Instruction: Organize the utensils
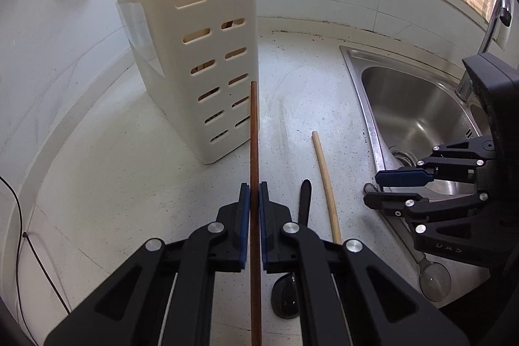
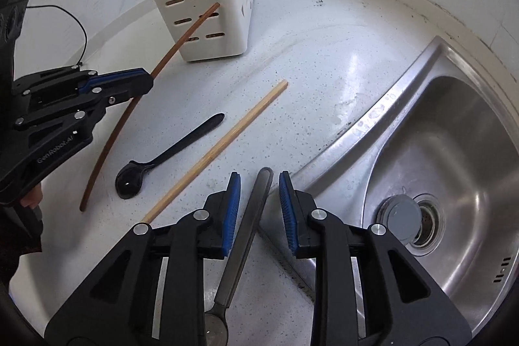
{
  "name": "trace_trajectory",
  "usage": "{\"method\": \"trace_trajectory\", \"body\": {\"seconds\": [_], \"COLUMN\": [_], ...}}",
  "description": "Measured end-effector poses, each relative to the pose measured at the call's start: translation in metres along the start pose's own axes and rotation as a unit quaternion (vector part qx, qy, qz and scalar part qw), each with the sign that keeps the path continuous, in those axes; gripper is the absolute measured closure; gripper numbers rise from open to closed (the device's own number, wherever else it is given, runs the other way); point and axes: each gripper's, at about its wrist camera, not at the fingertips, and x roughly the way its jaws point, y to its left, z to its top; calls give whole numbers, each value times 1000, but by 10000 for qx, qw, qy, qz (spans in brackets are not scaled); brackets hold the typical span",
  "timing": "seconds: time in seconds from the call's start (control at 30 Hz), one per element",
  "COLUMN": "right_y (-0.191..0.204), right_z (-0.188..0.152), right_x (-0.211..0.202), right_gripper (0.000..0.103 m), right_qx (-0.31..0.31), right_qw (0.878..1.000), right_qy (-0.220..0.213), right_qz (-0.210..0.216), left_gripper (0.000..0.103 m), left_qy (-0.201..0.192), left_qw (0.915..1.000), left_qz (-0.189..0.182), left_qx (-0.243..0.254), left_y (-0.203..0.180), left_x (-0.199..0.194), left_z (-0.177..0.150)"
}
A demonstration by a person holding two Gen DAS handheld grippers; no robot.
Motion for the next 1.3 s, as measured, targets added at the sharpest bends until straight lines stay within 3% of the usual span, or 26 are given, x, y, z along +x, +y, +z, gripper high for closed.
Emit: {"method": "trace_trajectory", "body": {"seconds": [0.13,0.4,0.6,0.73,0.97,1.13,1.3], "right_y": [6,20,18,11,-8,-13,-2], "right_z": [8,14,17,18,17,27,42], "right_x": [7,15,17,17,-17,-52,-81], "right_gripper": [82,87,91,92,92,92,92], "right_qx": [-158,-432,-248,-57,295,307,18], "right_qw": [9995,9962,9965,9982,9967,9855,9752], "right_qy": [272,607,655,555,-440,-1240,-1798], "right_qz": [-15,-460,-448,-206,610,1118,1293], "left_gripper": [98,97,98,97,98,98,98], "left_qy": [-104,-279,-385,-474,-768,-1125,-1443], "left_qw": [9999,9989,9976,9961,9915,9866,9814], "left_qz": [36,114,188,252,391,322,218], "left_qx": [-68,-352,-539,-699,-974,-1133,-1245], "left_y": [4,16,19,23,31,36,39], "left_x": [-11,-34,-45,-54,-74,-91,-105], "left_z": [-4,-18,-26,-31,-32,-19,-7]}}
